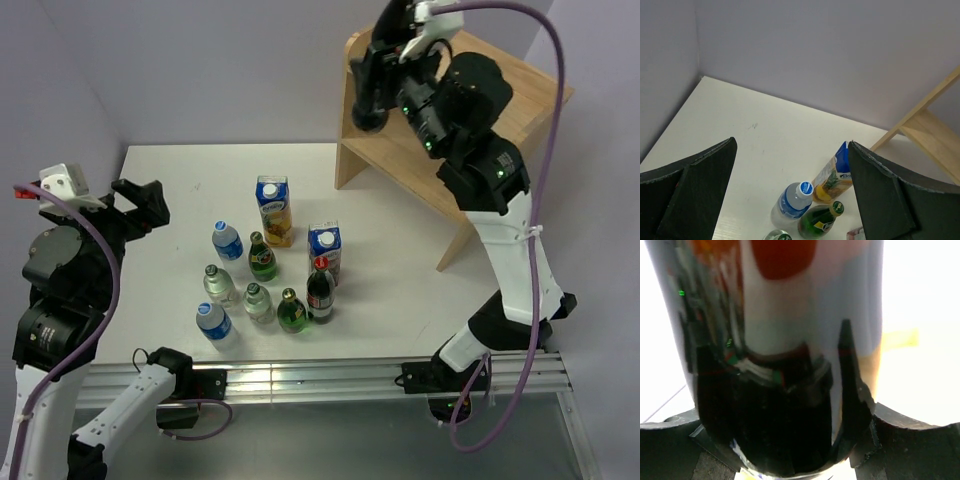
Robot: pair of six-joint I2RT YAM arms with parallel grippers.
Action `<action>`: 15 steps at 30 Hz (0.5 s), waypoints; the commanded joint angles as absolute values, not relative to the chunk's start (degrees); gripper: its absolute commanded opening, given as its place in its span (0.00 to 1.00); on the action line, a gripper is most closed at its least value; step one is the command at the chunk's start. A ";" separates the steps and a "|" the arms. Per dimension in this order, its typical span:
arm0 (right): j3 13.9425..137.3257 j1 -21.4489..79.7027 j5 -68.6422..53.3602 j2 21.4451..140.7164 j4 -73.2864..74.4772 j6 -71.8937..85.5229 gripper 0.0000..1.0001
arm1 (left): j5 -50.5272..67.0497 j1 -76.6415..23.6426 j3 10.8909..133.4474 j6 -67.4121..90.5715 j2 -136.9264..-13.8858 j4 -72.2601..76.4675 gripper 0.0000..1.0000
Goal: Place and organize the beverage onto the shelf
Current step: Place the drink on the shelf.
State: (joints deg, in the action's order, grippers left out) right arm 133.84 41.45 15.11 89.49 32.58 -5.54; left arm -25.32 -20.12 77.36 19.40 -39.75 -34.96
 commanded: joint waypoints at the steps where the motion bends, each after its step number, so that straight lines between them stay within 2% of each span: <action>1: 139.83 37.10 16.78 84.64 22.15 -7.47 0.00 | -24.70 -20.21 75.15 19.69 -38.23 -33.57 0.99; 7: 139.05 26.04 14.15 84.38 24.34 -4.92 0.00 | -23.20 -20.21 71.46 20.30 -36.92 -33.84 1.00; 15: 141.33 16.36 10.82 86.84 25.14 -2.11 0.00 | -22.15 -20.13 66.89 20.57 -35.16 -33.93 0.99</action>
